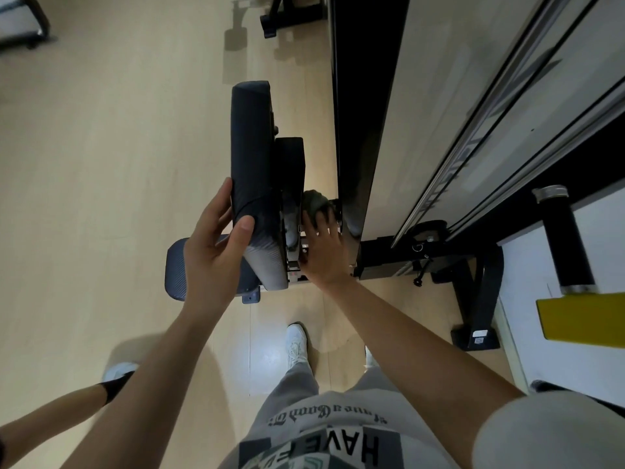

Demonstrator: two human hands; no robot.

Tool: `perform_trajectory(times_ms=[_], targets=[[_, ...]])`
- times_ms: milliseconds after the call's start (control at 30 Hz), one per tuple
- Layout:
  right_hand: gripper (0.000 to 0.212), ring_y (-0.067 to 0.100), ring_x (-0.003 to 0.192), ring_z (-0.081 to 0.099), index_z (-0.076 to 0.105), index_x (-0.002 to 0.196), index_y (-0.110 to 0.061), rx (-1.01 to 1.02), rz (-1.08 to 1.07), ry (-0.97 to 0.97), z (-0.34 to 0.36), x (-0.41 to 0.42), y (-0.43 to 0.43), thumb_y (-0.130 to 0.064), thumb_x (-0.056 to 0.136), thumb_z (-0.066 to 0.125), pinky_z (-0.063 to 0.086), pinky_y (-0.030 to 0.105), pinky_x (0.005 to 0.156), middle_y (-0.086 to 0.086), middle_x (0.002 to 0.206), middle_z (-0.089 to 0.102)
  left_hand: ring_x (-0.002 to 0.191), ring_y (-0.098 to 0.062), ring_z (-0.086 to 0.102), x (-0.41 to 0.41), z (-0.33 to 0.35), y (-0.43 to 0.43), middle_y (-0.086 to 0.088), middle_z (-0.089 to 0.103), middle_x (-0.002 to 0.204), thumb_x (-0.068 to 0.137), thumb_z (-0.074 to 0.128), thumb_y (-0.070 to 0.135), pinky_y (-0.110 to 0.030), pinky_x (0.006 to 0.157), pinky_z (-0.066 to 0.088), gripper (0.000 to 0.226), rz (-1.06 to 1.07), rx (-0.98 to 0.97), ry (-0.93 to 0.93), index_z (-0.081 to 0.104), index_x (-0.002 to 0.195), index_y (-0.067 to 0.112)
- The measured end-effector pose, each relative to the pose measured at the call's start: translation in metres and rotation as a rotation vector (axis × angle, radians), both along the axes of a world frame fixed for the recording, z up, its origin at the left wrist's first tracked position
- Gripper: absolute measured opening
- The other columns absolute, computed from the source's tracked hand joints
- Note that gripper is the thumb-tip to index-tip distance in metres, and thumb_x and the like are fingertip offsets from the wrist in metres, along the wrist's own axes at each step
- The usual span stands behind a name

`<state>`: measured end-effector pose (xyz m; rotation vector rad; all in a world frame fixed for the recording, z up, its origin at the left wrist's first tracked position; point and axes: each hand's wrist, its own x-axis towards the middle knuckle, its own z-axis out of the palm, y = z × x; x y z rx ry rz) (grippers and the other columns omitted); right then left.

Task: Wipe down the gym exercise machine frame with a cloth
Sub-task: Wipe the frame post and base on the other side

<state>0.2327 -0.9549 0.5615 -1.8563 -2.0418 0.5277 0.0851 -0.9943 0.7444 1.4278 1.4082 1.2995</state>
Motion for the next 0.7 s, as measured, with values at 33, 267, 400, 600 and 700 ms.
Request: perform_trajectory(times_ms=[33, 267, 400, 600, 700], targets=[[0.094, 0.037, 0.151, 0.017, 0.025, 0.158, -0.016, 0.022, -0.010, -0.001, -0.002, 0.000, -0.007, -0.034, 0.080, 0.075, 0.039, 0.049, 0.114, 0.012, 0.156, 0.034, 0.133, -0.014, 0.055, 0.000, 0.000, 0.000, 0.019, 0.060, 0.137, 0.094, 0.060, 0.032, -0.021, 0.100, 0.047, 0.053, 0.002, 0.003, 0.000, 0.047, 0.145, 0.024], [0.091, 0.037, 0.150, 0.022, 0.030, 0.156, -0.014, 0.017, 0.011, 0.021, 0.002, 0.003, 0.000, -0.033, 0.079, 0.075, 0.040, 0.048, 0.113, 0.011, 0.151, 0.040, 0.132, -0.015, 0.056, -0.001, 0.000, 0.000, 0.011, 0.059, 0.141, 0.094, 0.060, 0.034, -0.023, 0.101, 0.047, 0.055, 0.010, -0.001, 0.020, 0.047, 0.146, 0.023], [0.075, 0.037, 0.149, 0.024, 0.039, 0.151, -0.008, -0.015, 0.027, 0.169, 0.018, 0.005, 0.017, -0.015, 0.084, 0.073, 0.030, 0.042, 0.119, 0.016, 0.148, 0.044, 0.132, -0.014, 0.056, 0.000, 0.001, -0.001, 0.016, 0.060, 0.138, 0.097, 0.059, 0.024, -0.020, 0.100, 0.046, 0.051, 0.001, 0.002, 0.015, 0.046, 0.146, 0.018], [0.049, 0.034, 0.100, 0.059, 0.065, 0.124, 0.002, 0.185, -0.174, 0.410, -0.001, 0.002, -0.026, 0.013, 0.076, 0.064, 0.049, 0.036, 0.092, 0.020, 0.109, 0.065, 0.131, -0.013, 0.056, 0.001, 0.000, -0.001, 0.014, 0.059, 0.138, 0.100, 0.057, 0.012, -0.021, 0.100, 0.047, 0.049, 0.019, -0.005, 0.018, 0.045, 0.148, 0.013], [0.043, 0.029, 0.099, 0.064, 0.066, 0.124, -0.002, -0.035, -0.366, 0.622, -0.016, 0.002, -0.038, 0.011, 0.084, 0.061, 0.054, 0.039, 0.094, 0.012, 0.107, 0.069, 0.131, -0.013, 0.056, 0.002, 0.001, -0.001, 0.010, 0.059, 0.140, 0.099, 0.057, 0.014, -0.019, 0.098, 0.047, 0.048, 0.028, -0.004, 0.017, 0.046, 0.146, 0.016]])
